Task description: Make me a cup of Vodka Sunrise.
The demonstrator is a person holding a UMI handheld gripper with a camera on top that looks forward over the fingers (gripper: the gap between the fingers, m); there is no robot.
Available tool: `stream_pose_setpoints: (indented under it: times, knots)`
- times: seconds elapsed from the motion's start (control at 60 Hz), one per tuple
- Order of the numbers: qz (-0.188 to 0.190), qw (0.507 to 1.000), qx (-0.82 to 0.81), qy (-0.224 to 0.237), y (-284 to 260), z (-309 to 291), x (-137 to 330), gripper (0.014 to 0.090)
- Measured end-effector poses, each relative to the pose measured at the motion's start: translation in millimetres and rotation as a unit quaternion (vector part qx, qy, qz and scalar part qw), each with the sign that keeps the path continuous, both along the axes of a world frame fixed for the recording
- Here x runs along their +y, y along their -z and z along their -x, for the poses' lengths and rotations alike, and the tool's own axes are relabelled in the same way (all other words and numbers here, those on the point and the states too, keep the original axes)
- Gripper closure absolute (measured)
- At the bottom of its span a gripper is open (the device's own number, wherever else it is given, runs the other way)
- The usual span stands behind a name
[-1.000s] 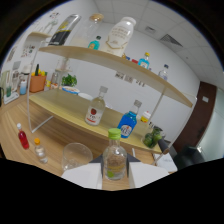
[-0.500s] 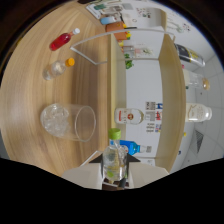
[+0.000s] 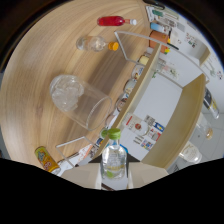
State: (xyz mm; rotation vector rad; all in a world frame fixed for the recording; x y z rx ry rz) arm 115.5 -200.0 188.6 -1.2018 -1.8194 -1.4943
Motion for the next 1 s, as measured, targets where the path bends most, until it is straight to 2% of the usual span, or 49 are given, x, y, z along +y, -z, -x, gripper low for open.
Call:
stream_pose_setpoints:
  times: [0.133, 0.267, 0.35, 0.417, 0.5, 0.567, 0.683, 0.817, 1.0]
  knots:
    - [-0.012, 0.998, 0.061, 0.012, -4, 1, -2, 0.0697]
    - [-0.041, 0.957, 0.282, 0.052, -26, 14, -6, 0.0696]
    - [-0.075, 0.891, 0.443, 0.069, -53, 21, -6, 0.0696]
    - [-0.095, 0.815, 0.565, 0.079, -72, 25, -8, 0.0695]
    - [-0.11, 0.728, 0.673, 0.077, -89, 20, -12, 0.0692]
    - [-0.103, 0.669, 0.731, 0.087, -86, 16, -14, 0.0692]
    - [-0.087, 0.581, 0.798, 0.131, -52, -2, -11, 0.0692]
    - [-0.072, 0.514, 0.835, 0.181, 1, -24, -6, 0.0693]
    - [-0.048, 0.479, 0.844, 0.236, 70, -43, 2, 0.0693]
